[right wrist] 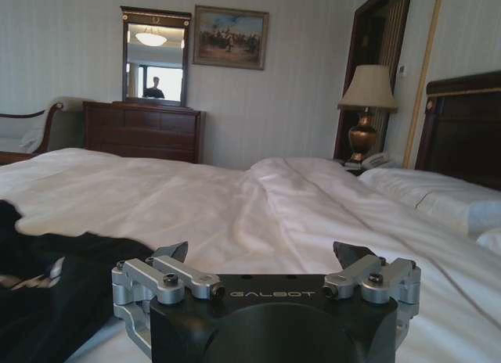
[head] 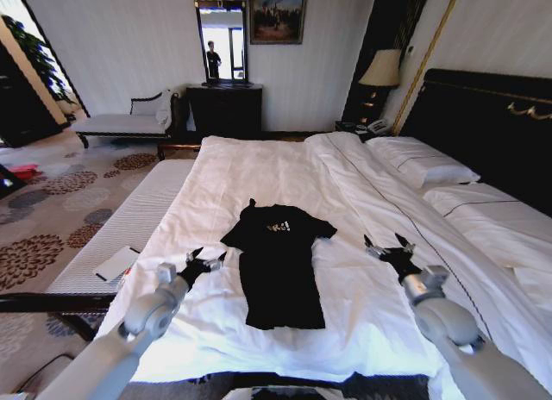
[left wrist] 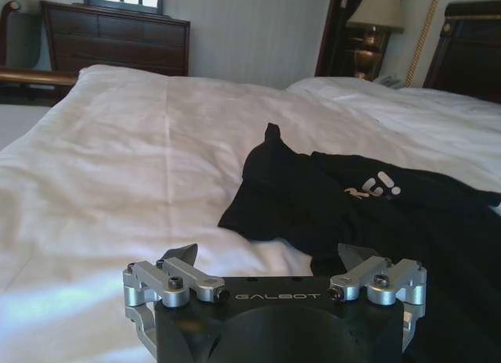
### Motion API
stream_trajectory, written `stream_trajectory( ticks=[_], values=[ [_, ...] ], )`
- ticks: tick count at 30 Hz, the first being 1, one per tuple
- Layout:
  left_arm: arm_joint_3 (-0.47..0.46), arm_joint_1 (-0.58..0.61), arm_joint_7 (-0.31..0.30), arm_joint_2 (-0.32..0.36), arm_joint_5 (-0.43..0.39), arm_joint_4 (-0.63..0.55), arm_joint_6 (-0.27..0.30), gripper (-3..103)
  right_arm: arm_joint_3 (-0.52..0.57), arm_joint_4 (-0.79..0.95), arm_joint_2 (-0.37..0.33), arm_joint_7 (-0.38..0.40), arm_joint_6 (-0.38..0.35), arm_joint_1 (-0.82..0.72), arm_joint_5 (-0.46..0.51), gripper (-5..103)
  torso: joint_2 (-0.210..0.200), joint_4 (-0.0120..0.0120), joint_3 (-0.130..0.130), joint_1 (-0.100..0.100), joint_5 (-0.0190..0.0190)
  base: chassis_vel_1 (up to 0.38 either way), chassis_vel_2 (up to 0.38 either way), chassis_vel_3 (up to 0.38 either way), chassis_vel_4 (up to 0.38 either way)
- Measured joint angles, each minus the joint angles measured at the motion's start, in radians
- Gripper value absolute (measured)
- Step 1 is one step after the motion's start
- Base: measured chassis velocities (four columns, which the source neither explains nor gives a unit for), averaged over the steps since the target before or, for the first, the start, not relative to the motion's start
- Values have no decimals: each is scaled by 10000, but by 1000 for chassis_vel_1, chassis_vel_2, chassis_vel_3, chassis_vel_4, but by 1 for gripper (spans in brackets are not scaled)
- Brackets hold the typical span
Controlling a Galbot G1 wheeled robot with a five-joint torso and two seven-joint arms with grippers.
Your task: Fold the clothes on the bed.
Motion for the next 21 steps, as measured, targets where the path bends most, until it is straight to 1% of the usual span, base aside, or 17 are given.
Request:
stream_trajectory(
  ticks=[3,4,5,10,11,14,15,16,17,19,20,21],
  values=[
    [-458,686,183,-212,194,-354,-71,100,182,512,497,-108,39,-671,-168,100,0,-6,-1,-1,1,0,0,0,0],
    [-587,903,249,-275,274,-463,-110,100,222,672,654,-127,57,-857,-225,100,1,-4,0,-1,1,0,0,0,0],
    [-587,903,249,-275,274,-463,-110,100,222,672,654,-127,57,-857,-225,100,1,-4,0,-1,1,0,0,0,0],
    [-1184,1924,485,-572,520,-945,-259,100,470,1451,1490,-333,168,-1944,-352,100,0,-3,1,2,0,0,0,0,0],
    [-1184,1924,485,-572,520,-945,-259,100,470,1451,1490,-333,168,-1944,-352,100,0,-3,1,2,0,0,0,0,0],
    [-1702,2895,717,-883,727,-1314,-394,100,592,1867,2294,-544,305,-2791,-257,100,0,-6,0,1,0,0,0,0,0],
    [-1866,3209,792,-974,787,-1376,-444,100,589,1959,2545,-627,364,-3072,-242,100,0,-5,0,1,0,0,0,0,0],
    [-1866,3209,792,-974,787,-1376,-444,100,589,1959,2545,-627,364,-3072,-242,100,0,-5,0,1,0,0,0,0,0],
    [-2073,3546,875,-1080,852,-1412,-517,100,530,2033,2759,-675,391,-3292,-213,100,0,-5,0,0,-2,0,0,0,0],
    [-2389,3970,967,-1249,891,-1418,-610,100,304,2156,3046,-737,392,-3552,-139,100,1,-5,0,0,0,0,0,0,0],
    [-2651,4254,1016,-1385,877,-1417,-673,100,29,2281,3246,-747,306,-3627,6,100,1,-4,0,-1,-2,0,0,0,0],
    [-2651,4254,1016,-1385,877,-1417,-673,100,29,2281,3246,-747,306,-3627,6,100,1,-4,0,-1,-2,0,0,0,0]
  ],
)
